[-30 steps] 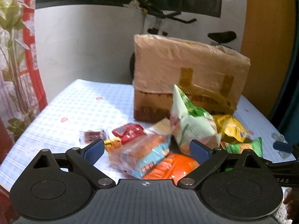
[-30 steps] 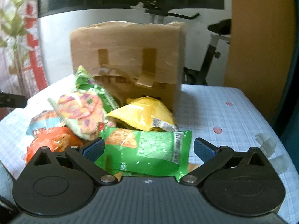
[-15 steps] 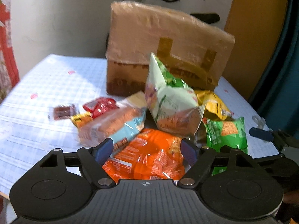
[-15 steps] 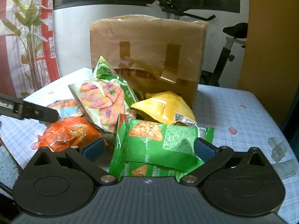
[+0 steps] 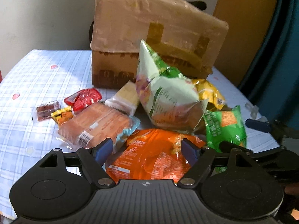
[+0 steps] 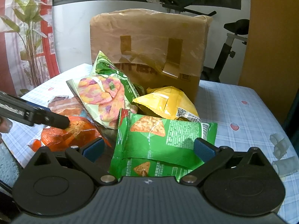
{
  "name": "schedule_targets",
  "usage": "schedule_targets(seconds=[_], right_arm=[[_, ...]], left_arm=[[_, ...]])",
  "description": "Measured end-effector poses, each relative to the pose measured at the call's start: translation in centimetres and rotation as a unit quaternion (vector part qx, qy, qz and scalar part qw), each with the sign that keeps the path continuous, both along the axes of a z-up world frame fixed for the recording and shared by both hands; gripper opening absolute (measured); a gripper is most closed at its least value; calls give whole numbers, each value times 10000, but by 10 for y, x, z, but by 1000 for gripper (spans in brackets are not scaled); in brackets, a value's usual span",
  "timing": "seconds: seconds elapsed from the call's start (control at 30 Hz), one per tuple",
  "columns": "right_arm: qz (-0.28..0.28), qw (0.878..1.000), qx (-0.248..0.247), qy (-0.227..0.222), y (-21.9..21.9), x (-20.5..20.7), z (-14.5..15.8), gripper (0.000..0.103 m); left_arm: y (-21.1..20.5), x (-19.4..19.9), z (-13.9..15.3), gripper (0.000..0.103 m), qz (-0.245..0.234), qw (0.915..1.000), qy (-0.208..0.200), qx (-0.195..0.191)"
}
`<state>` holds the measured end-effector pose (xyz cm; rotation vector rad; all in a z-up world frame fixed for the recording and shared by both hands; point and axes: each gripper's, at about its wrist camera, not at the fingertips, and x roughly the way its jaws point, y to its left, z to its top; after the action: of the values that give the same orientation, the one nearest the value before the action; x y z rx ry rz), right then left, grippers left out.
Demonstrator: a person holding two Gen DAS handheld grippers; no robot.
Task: Organize snacks
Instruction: 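Grasp the orange chip bag with the left tool while the right tool grasps the green cracker bag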
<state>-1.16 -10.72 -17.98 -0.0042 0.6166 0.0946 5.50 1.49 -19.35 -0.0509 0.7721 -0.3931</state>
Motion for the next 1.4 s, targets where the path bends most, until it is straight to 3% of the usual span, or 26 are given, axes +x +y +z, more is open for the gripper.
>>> schedule_targets(seconds=[0.13,0.6,0.97,1.17,1.33,1.4], right_arm=[[32,10000,-13,0,2,0,-1,103],[-160,9997,153,-40,-8,-4,0,103],[-174,9996,235,-23,-11,-4,0,103],[-217,9994,269,-4,-13,-5,0,103],[-219,9995,223,25,-12,-6,-1,103],[-226,9996,159,33,-11,-6,-1,103]], left_arm=[[-5,-2,0,90,-99,10000,-9,6],[-38,-6,-16,91,-645,9927,-242,990],[-46,-21,-20,92,-1007,9832,-433,1457],[-50,-18,-28,92,-930,9798,-526,1689],[-58,-23,-36,86,-969,9722,-767,1988],[-57,-25,-35,77,-990,9725,-818,1944]])
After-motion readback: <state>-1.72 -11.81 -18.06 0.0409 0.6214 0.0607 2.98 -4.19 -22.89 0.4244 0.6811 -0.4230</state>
